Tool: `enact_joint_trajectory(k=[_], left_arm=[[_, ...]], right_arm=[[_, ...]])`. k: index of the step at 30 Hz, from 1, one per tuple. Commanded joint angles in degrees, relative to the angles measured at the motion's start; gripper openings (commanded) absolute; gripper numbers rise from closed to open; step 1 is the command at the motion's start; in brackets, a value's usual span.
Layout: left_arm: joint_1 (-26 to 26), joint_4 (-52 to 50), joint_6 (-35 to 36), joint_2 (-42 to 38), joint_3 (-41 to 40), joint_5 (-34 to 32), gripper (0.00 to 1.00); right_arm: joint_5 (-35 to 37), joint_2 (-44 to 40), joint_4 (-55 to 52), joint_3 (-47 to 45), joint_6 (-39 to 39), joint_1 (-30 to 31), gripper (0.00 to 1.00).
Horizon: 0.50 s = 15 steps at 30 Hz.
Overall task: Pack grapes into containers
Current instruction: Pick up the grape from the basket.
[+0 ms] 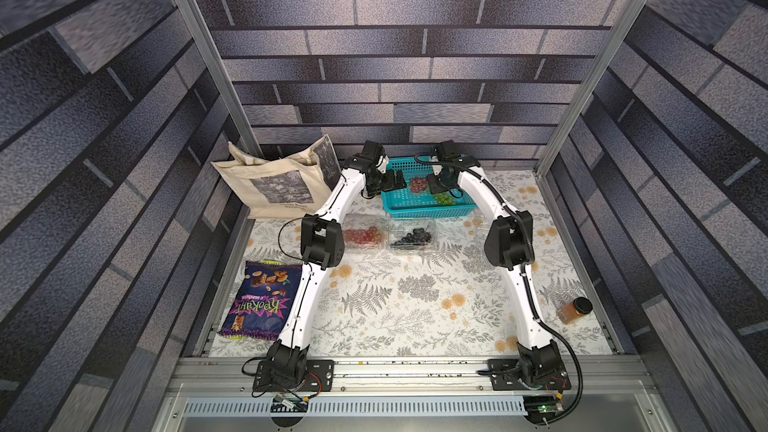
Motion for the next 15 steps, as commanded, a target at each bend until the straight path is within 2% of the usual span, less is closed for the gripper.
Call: enact_joint_trajectory(k=[1, 15], left_arm=[[0.19, -2.52, 2.16, -6.51, 1.67, -0.43, 1.0], [-0.35, -8.64, 5.58, -12.02, 1.48, -3.47, 1.0]], right_arm=[[-0.49, -7.17, -1.51, -2.11, 1.66, 0.23, 0.0], [1.96, -21.95, -2.89, -10.63, 4.41, 0.14, 0.0]])
